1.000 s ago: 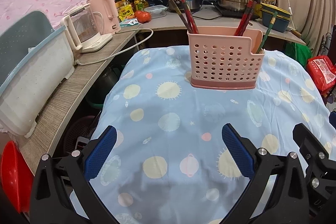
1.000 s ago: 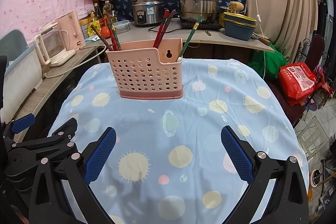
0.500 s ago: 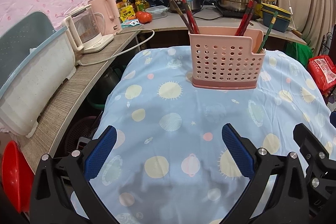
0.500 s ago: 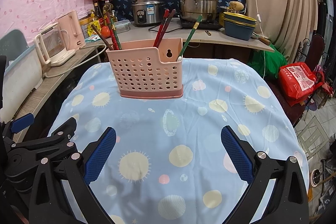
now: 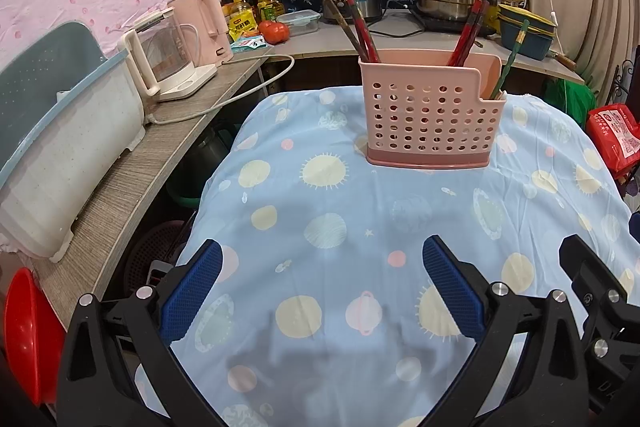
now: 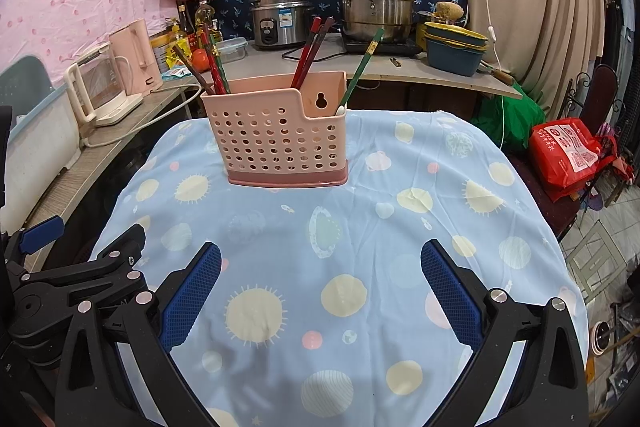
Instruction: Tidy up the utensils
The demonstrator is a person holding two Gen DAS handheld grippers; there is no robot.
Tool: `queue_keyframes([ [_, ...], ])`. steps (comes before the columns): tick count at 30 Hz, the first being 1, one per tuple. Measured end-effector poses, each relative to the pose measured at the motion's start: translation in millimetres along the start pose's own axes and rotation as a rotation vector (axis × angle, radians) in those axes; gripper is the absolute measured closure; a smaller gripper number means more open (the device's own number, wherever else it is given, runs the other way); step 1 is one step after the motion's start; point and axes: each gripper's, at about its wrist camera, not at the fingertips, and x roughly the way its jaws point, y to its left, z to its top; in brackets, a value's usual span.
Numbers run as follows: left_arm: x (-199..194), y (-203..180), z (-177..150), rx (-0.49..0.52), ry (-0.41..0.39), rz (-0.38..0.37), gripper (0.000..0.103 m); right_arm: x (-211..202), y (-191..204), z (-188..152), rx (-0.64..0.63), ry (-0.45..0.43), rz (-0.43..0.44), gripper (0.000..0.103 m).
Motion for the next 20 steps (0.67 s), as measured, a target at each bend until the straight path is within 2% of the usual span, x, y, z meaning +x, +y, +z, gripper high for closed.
queue_keyframes([
  [20,-1.4,2.4,-0.7,0.000,-0.011,0.001,0.007,-1.3,-1.1,-3.4,0.009,-0.003,-0.009,0.006],
])
